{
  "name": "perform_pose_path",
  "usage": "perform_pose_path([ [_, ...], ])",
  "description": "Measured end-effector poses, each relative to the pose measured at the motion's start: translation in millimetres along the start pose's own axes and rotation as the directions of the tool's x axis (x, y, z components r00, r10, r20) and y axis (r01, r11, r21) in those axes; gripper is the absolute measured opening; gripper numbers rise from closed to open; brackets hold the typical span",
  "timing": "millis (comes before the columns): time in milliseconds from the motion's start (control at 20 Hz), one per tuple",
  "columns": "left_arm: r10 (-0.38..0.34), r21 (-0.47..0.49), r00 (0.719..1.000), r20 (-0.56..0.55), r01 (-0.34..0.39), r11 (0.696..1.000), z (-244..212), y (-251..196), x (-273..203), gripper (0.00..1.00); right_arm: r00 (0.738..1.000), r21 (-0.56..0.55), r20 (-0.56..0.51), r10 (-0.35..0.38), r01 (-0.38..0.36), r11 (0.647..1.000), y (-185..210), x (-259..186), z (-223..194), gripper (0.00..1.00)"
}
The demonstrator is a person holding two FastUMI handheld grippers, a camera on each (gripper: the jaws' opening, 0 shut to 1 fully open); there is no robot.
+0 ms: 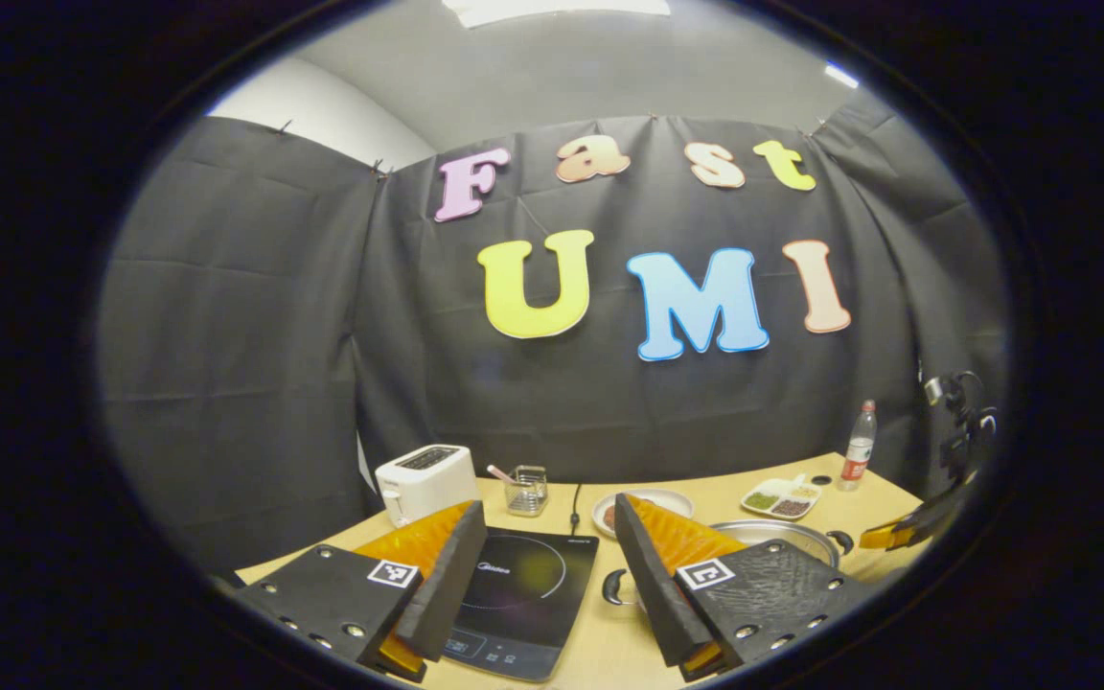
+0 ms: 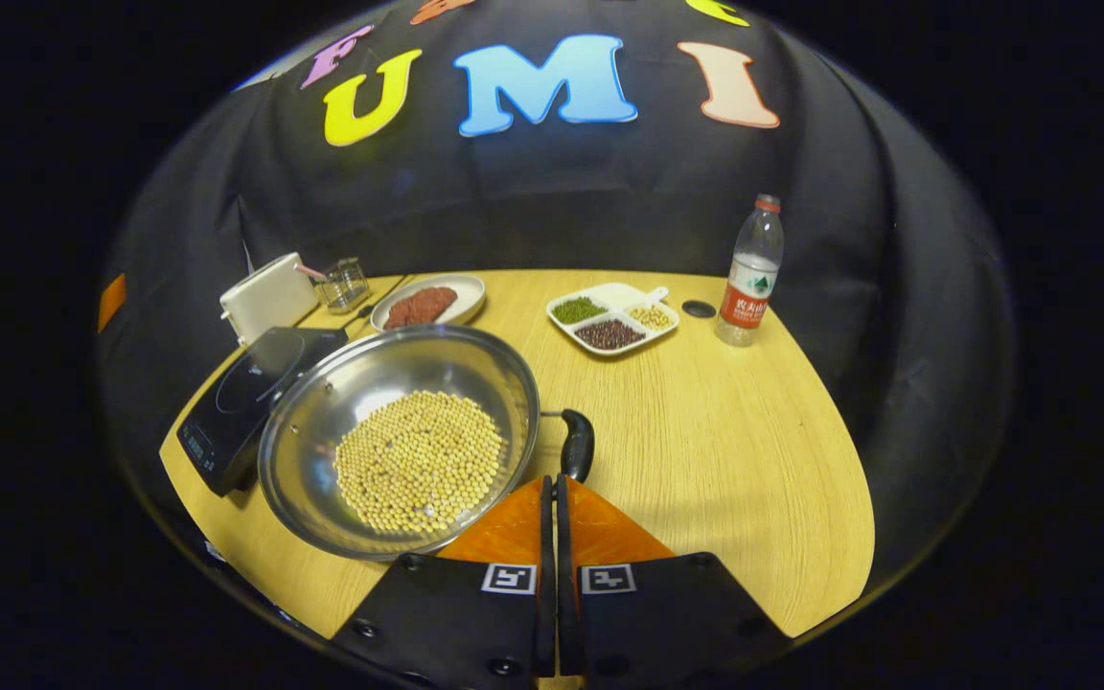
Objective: First push the handle of the pot to place it horizontally, then grasp the pot with both hands and set it on the induction cooktop.
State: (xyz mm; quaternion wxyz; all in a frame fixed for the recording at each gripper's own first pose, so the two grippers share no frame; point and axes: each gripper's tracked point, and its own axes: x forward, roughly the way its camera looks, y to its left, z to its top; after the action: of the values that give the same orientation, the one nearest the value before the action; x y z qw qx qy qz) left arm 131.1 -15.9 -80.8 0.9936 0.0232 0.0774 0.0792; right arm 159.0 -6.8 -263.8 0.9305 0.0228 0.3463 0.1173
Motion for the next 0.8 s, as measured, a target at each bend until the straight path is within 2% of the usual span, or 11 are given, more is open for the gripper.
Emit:
perform_pose_path([
  [50, -0.002, -0.005, 1.0, -0.003, 0.002, 1.0, -1.9, -4.1, 4.5, 0.8, 0.999, 0.012, 0.046, 0.016, -0.017, 1.0, 2.5, -5.6, 10.4, 0.12],
  [200, -0.025, -0.016, 0.999, -0.024, 0.025, 1.0, -9.5, -17.8, 21.0, 0.82, 0.987, 0.011, 0.161, 0.013, -0.015, 1.0, 2.5, -17.1, 37.8, 0.88],
  [250, -0.027, -0.012, 0.999, -0.021, 0.027, 1.0, -9.4, -20.3, 26.4, 0.8, 0.981, 0.002, 0.193, 0.01, -0.011, 1.0, 0.3, -23.4, 44.9, 0.94],
  [300, -0.036, -0.006, 0.999, -0.021, 0.036, 0.999, -10.1, -24.8, 31.4, 0.8, 0.976, -0.011, 0.218, 0.01, -0.008, 1.0, 0.2, -27.1, 51.2, 0.98],
  [500, -0.1, 0.0, 0.994, -0.042, 0.1, 0.995, -18.1, -44.2, 49.8, 0.8, 0.971, -0.012, 0.24, 0.013, -0.01, 1.0, 1.1, -32.7, 63.7, 0.98],
  [600, -0.136, -0.008, 0.989, -0.062, 0.136, 0.991, -29.0, -52.3, 60.9, 0.8, 0.968, 0.002, 0.249, -0.011, 0.011, 1.0, -3.5, -31.1, 67.2, 0.98],
  [650, -0.153, -0.016, 0.985, -0.076, 0.152, 0.988, -34.3, -55.4, 66.5, 0.85, 0.968, 0.005, 0.251, -0.027, 0.027, 1.0, -6.3, -29.3, 67.4, 0.98],
  [800, -0.201, -0.04, 0.973, -0.112, 0.197, 0.979, -52.7, -58.0, 80.2, 0.8, 0.972, 0.023, 0.228, -0.064, 0.06, 0.998, -10.1, -22.2, 61.2, 0.98],
])
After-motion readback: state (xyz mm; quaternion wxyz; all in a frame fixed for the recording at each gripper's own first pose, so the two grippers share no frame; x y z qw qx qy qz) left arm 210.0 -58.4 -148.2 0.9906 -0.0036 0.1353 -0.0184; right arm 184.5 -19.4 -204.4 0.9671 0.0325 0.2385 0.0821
